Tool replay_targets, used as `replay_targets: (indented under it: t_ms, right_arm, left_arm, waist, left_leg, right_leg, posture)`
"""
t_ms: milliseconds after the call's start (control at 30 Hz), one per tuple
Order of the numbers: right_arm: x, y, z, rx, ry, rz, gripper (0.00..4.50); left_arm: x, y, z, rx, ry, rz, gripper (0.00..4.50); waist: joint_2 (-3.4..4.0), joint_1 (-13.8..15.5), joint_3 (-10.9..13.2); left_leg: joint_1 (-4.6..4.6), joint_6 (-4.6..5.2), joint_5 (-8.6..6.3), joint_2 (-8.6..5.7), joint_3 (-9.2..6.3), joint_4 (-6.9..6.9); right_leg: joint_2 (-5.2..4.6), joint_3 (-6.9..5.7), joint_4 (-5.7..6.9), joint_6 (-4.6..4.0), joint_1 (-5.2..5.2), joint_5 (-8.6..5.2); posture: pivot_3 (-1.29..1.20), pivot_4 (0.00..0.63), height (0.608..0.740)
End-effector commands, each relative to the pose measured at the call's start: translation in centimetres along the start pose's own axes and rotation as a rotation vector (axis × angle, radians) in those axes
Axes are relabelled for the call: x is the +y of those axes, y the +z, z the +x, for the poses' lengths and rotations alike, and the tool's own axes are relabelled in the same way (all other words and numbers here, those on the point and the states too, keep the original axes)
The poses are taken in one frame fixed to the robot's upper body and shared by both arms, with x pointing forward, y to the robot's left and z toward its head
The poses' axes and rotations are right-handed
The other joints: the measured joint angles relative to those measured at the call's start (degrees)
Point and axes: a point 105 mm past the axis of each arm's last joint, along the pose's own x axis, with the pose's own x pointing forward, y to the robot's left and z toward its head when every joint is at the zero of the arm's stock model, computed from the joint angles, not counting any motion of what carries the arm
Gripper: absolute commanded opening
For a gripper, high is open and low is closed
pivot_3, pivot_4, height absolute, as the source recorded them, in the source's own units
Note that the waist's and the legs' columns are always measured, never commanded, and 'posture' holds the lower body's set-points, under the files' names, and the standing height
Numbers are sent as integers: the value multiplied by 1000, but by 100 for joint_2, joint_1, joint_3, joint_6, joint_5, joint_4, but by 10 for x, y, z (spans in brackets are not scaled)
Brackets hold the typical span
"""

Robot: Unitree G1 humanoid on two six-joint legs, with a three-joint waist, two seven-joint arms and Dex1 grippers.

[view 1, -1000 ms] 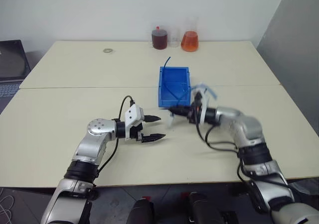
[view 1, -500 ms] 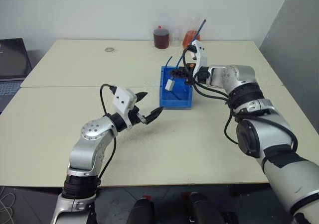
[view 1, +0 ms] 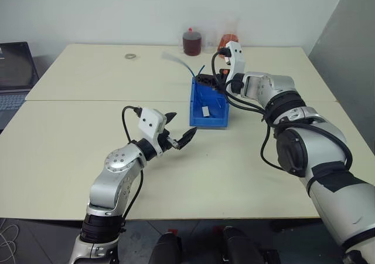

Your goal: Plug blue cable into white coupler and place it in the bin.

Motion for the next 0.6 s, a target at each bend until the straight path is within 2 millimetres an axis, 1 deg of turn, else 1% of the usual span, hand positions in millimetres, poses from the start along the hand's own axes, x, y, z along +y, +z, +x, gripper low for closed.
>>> replay_targets:
  t_ms: [33,167,233,300,367,467,533,567,600]
  right_arm:
    - [-10,37,-18,-110,-23,-70,4451]
    - [-24,38,-36,-124,-9,-132,4451]
    - [-28,32,-46,-129,-15,-185,4451]
    - [-30,21,-64,-176,-54,-256,4451]
    - [-25,1,-86,-228,-108,-320,4451]
    - [-15,-51,-112,-210,-210,-441,4451]
    - [-12,-80,-125,-187,-289,-461,4451]
    - [-10,-88,-129,-181,-315,-463,4451]
    - [-9,-104,-135,-179,-365,-416,4451]
  left_arm:
    - [-1,15,4,-41,-2,14,4500]
    - [8,10,1,-2,57,1,4500]
    - [15,3,-3,28,94,21,4500]
    - [25,-1,-10,30,158,24,4500]
    - [40,-4,-19,41,262,43,4500]
    - [52,-13,-33,62,358,32,4500]
    - [56,-18,-41,64,397,5,4500]
    - [57,-19,-44,63,407,-4,4500]
    - [59,-22,-50,60,437,-26,4500]
  waist:
    - [0,2,0]
    - [0,3,0]
    - [-2,3,-1]
    - [0,6,-1]
    - [0,16,-2]
    - [5,17,1]
    - [6,2,0]
    - [6,-9,1]
    - [6,-9,1]
  left_leg:
    - [1,0,0,0,1,0]
    - [-4,0,0,-2,0,0]
    - [-4,0,0,-2,0,-3]
    - [-3,0,-1,-1,-4,-1]
    - [-6,0,0,2,-12,-5]
    - [-20,-2,-1,1,-18,-1]
    - [-20,-3,-1,1,-20,-2]
    - [-17,-3,-1,0,-16,-2]
    - [-15,-3,-1,-2,-13,0]
  right_leg:
    - [0,1,0,0,0,0]
    - [-2,1,-4,1,0,0]
    - [-2,1,-6,1,0,0]
    - [-3,-1,-4,1,1,0]
    - [-4,-3,-4,1,1,0]
    - [-6,4,7,0,-12,0]
    - [-8,6,5,1,-12,-1]
    - [-8,7,4,1,-12,-1]
    - [-8,14,3,6,-15,1]
  posture:
    - [0,150,740]
    - [0,150,740]
    - [0,150,740]
    - [0,150,740]
    - [0,150,740]
    - [0,150,740]
    - [0,150,740]
    - [0,150,740]
    - [0,150,740]
